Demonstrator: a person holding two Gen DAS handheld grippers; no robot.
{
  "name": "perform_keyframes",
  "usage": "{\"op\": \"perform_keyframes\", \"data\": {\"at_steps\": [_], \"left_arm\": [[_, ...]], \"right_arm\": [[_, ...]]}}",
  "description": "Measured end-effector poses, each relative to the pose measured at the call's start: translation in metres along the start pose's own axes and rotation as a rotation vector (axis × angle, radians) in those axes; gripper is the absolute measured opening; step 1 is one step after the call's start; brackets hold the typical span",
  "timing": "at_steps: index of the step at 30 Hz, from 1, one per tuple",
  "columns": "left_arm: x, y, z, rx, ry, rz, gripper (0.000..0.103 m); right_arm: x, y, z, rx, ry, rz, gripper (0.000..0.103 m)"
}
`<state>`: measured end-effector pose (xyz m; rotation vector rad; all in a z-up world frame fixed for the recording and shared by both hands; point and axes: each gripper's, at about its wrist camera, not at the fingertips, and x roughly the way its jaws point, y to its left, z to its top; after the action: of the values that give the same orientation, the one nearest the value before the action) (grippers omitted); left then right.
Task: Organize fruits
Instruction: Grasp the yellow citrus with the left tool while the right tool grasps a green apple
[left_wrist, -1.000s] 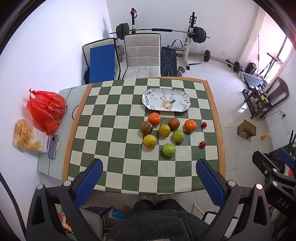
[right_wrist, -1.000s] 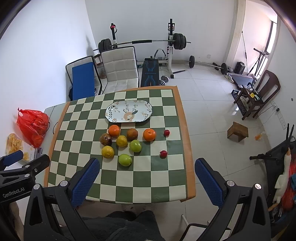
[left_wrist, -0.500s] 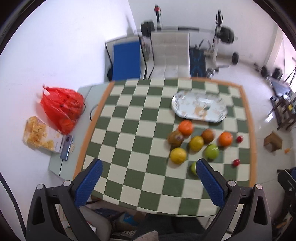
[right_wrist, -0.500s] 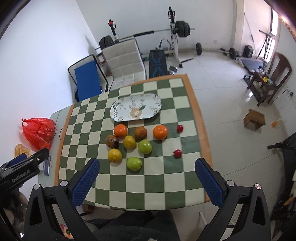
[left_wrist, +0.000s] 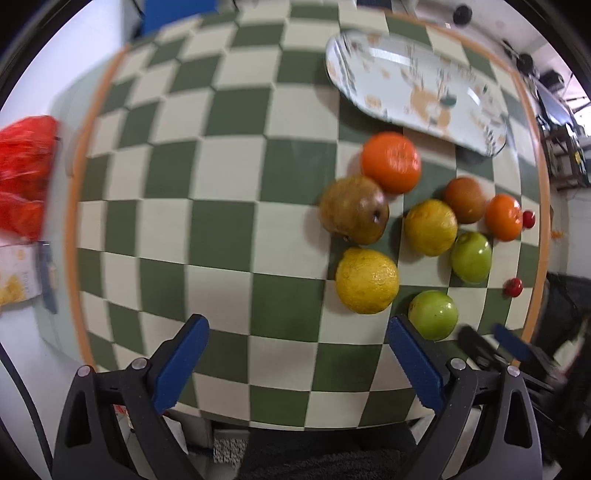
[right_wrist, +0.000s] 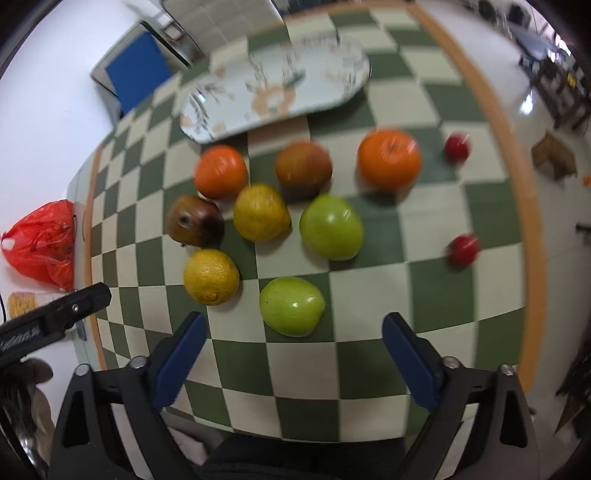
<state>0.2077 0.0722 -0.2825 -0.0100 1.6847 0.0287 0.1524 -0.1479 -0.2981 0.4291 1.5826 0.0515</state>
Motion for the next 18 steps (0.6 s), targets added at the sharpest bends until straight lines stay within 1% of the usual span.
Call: {"op": "perform_keyframes", "data": {"at_steps": [1, 3, 6, 7, 9, 11, 14, 16, 17, 18], "left_arm": [[0.008, -0.001, 0.004, 0.005, 0.013, -0.003, 0.099], [0.019, -0.005, 0.011, 0.028, 0.032, -0.016, 0.098], [0.028, -0.016, 0.017, 0.080, 0.040, -0.022, 0.098], [0.031, -0.021, 0.018, 0.106, 0.041, -0.025, 0.098], [0.035, -0.035, 0.017, 0.179, 0.033, -0.006, 0.098], [0.041, -0.048, 0.017, 0.253, 0.022, 0.014, 0.098], [0.058, -0.071, 0.016, 0.363, 0.042, 0.047, 0.098], [0.067, -0.081, 0.016, 0.407, 0.046, 0.062, 0.097], [0.072, -0.088, 0.017, 0.434, 0.044, 0.070, 0.089], [0.076, -0.092, 0.017, 0.449, 0.047, 0.080, 0.072]], "right_arm": [[0.015, -0.001, 0.003, 0.021, 0.021, -0.003, 0.088], [0.042, -0.003, 0.006, 0.057, 0.058, -0.005, 0.086], [0.079, -0.006, 0.007, 0.099, 0.118, 0.018, 0.073], [0.085, -0.006, 0.006, 0.095, 0.123, -0.002, 0.066], [0.090, -0.010, 0.003, 0.104, 0.115, 0.006, 0.066], [0.091, -0.018, -0.003, 0.102, 0.117, -0.027, 0.066], [0.090, -0.035, -0.013, 0.115, 0.117, -0.041, 0.066], [0.093, -0.046, -0.018, 0.136, 0.116, -0.043, 0.066], [0.094, -0.049, -0.020, 0.140, 0.115, -0.047, 0.066], [0.095, -0.051, -0.022, 0.142, 0.112, -0.051, 0.066]]}}
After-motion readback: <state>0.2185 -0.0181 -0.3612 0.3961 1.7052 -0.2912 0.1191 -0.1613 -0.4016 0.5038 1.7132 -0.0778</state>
